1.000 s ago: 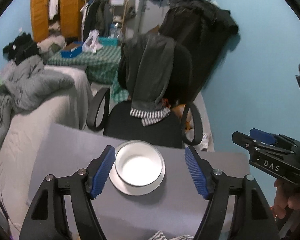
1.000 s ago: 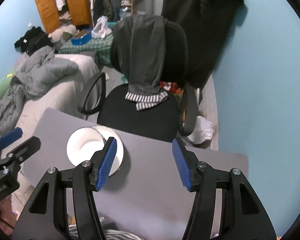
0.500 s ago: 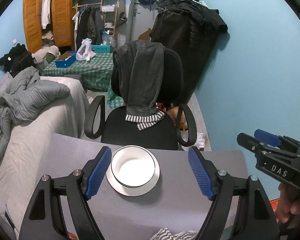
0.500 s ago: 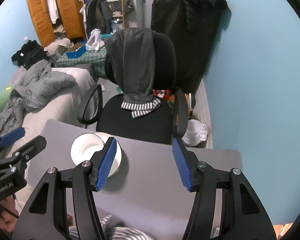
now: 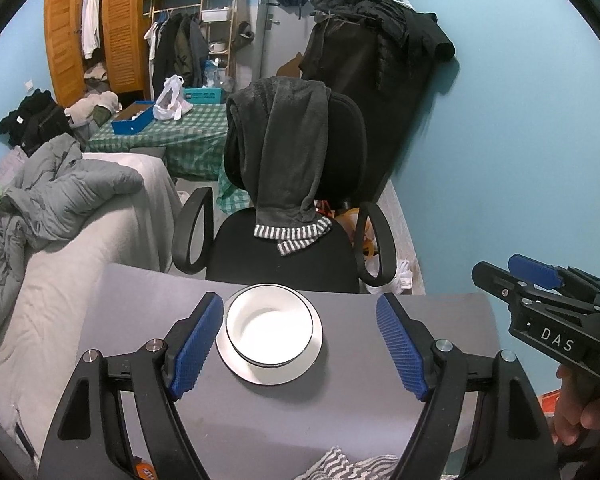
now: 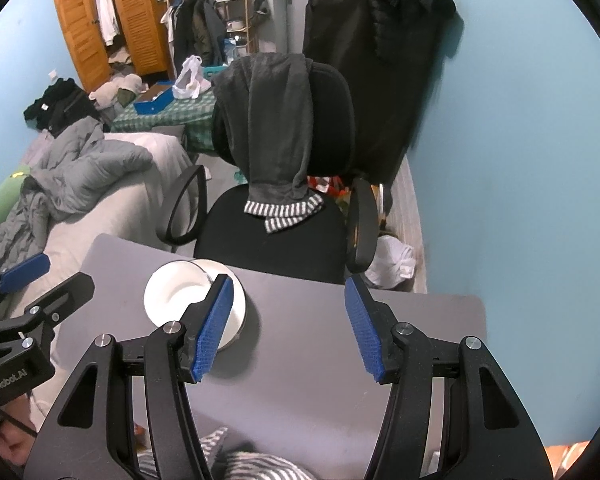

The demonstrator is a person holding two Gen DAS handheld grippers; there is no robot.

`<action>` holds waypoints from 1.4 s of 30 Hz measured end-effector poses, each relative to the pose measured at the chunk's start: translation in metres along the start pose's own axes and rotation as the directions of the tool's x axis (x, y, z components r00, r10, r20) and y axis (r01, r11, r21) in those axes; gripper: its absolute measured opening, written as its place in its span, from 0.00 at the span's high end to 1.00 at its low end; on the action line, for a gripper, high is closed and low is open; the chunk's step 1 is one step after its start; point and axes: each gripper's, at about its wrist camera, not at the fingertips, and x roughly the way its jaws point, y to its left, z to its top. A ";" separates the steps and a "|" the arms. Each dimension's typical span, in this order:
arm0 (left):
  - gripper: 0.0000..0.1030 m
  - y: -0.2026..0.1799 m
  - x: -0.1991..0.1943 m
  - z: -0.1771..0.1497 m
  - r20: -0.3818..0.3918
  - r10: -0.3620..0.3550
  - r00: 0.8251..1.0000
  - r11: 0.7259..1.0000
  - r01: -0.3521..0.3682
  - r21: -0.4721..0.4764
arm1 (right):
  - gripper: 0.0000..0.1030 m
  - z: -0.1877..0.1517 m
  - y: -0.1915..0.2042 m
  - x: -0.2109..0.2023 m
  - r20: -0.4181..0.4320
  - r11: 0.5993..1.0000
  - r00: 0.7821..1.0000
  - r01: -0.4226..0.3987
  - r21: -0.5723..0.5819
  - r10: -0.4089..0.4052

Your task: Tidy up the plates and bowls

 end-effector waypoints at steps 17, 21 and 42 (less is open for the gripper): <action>0.22 0.004 -0.012 -0.006 0.004 0.048 0.999 0.999 -0.048 0.000 | 0.45 -0.004 0.003 -0.006 -0.010 1.000 1.000 -0.021 -0.002 0.021; 0.22 0.008 -0.014 -0.006 0.011 0.051 0.999 0.999 -0.051 -0.018 | 0.45 -0.007 0.004 -0.006 -0.010 1.000 1.000 -0.021 -0.008 0.021; 0.22 0.012 -0.011 -0.006 -0.006 0.058 0.998 0.998 -0.058 -0.015 | 0.45 -0.010 0.005 -0.005 -0.014 0.999 0.999 -0.037 -0.001 0.037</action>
